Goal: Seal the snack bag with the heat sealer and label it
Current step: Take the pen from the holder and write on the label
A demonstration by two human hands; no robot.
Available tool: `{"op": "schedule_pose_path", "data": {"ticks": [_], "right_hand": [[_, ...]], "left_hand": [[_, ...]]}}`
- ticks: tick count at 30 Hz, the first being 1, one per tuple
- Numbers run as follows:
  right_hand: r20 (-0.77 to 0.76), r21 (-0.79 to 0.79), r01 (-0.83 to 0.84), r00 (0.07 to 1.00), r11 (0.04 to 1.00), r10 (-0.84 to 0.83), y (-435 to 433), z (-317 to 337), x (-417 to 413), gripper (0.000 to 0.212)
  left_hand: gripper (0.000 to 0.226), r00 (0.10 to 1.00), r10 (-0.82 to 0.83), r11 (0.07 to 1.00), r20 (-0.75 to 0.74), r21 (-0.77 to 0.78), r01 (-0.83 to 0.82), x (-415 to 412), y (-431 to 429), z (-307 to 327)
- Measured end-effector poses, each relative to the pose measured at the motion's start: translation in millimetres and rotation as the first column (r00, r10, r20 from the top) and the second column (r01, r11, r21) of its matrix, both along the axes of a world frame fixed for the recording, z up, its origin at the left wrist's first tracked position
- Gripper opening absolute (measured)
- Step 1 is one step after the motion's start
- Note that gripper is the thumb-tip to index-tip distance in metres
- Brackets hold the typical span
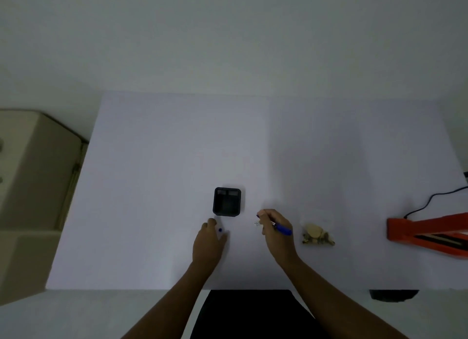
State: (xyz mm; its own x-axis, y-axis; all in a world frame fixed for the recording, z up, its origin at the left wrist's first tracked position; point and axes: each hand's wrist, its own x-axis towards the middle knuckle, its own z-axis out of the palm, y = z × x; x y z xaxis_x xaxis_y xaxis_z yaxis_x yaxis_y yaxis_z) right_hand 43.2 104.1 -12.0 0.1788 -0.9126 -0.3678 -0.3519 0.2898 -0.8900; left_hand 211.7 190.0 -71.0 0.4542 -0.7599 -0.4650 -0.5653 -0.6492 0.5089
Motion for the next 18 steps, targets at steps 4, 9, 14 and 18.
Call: {"op": "schedule_pose_path", "data": {"ticks": [4,9,14,18], "right_hand": [[0.001,-0.002,-0.011,1.000,1.000,0.011,8.5,9.6,7.6,0.019],[0.103,0.144,0.089,0.989,0.986,-0.104,13.5,22.7,17.9,0.030],[0.188,0.070,0.122,0.973,0.990,-0.133,9.8,53.7,25.1,0.041],[0.277,0.006,0.136,0.952,0.991,-0.132,0.6,80.3,31.9,0.043]], "left_hand": [[0.029,0.999,-0.050,0.999,-0.010,0.015,0.050,2.3,-10.3,-5.3],[0.020,0.983,-0.017,0.995,-0.181,-0.099,-0.001,1.7,-18.6,4.6],[0.022,0.700,0.166,0.926,-0.695,-0.133,-0.352,5.3,-22.3,88.7],[0.022,0.597,0.149,0.898,-0.788,-0.145,-0.415,11.8,-28.9,129.0]]}}
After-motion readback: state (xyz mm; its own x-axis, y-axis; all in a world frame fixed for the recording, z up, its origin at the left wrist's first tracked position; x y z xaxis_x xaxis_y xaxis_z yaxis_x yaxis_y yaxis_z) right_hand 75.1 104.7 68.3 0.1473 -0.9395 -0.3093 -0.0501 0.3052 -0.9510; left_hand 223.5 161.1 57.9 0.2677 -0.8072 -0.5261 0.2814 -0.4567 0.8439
